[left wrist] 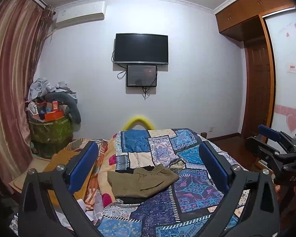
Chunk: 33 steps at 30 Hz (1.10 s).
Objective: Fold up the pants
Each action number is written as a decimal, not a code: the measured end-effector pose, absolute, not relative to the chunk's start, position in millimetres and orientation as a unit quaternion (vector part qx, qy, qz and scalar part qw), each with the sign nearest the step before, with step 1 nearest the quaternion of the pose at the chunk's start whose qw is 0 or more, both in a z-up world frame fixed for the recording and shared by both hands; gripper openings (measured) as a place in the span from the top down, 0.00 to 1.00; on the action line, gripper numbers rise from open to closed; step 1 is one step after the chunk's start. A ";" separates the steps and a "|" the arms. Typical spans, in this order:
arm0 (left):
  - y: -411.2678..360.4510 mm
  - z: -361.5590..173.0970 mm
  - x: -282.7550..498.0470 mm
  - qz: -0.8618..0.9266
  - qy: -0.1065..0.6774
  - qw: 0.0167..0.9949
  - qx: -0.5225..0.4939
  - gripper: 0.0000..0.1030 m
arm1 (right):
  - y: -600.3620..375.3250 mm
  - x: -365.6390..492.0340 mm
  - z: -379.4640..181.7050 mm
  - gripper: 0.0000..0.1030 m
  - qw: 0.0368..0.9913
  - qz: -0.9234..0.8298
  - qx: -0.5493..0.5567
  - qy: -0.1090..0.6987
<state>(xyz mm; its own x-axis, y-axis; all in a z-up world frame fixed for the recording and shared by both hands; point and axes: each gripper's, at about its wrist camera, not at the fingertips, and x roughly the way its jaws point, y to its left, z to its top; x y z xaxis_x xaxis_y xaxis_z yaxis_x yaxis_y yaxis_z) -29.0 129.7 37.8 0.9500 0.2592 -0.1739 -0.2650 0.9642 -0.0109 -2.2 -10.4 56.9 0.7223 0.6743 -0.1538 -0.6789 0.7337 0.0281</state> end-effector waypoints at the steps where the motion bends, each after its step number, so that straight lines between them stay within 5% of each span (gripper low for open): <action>1: 130.0 37.5 -29.7 0.132 0.086 0.987 -0.017 0.00 | -10.5 -2.2 56.3 0.01 0.928 0.364 -0.015 0.077; 33: 129.3 34.3 -21.3 0.112 0.102 0.988 -0.017 0.00 | -11.5 -6.1 58.1 0.01 0.931 0.356 -0.010 0.078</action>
<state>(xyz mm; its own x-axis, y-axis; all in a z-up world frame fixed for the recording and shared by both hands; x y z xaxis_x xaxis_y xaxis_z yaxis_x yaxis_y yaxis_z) -21.3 129.3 34.3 0.9538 0.2186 -0.2063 -0.2254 0.9742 -0.0101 -6.1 -11.5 58.1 0.7344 0.6612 -0.1530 -0.6643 0.7466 0.0377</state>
